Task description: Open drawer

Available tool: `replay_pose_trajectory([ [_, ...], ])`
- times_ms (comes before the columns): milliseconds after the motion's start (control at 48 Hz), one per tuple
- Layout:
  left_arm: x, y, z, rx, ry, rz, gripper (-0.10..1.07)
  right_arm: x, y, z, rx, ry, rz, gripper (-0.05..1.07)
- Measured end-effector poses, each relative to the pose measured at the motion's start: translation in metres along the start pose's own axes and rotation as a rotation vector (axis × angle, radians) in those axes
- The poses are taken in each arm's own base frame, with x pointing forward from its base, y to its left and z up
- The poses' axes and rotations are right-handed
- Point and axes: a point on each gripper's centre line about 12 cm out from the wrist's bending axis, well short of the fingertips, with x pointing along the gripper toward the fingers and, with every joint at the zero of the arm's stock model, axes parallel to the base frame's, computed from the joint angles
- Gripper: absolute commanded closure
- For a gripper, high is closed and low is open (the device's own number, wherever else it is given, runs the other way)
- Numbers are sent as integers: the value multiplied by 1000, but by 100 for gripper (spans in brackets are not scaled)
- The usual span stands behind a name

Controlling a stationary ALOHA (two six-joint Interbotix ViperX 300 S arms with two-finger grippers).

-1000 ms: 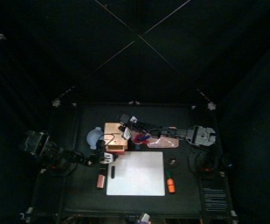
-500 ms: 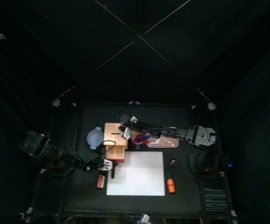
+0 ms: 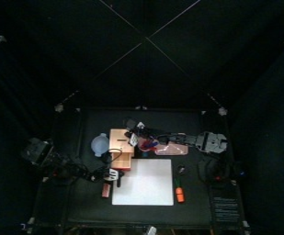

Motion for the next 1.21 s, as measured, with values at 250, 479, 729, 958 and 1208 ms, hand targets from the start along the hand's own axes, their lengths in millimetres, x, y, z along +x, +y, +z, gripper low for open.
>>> replay_pose_trajectory([
  [250,-1,-2,0,15,0,-13,1,0,2,0,-3,0,2,97],
  [479,-9,-13,4,39,1,-71,2,0,4,0,-9,-1,5,97],
  [729,-17,-14,6,103,-3,-119,2,0,5,1,-12,-4,6,97],
  [958,-25,-14,11,147,-11,-160,2,0,5,0,-22,-2,6,97],
  [1208,-41,-11,20,181,-18,-220,2,0,5,0,-23,-2,5,97],
])
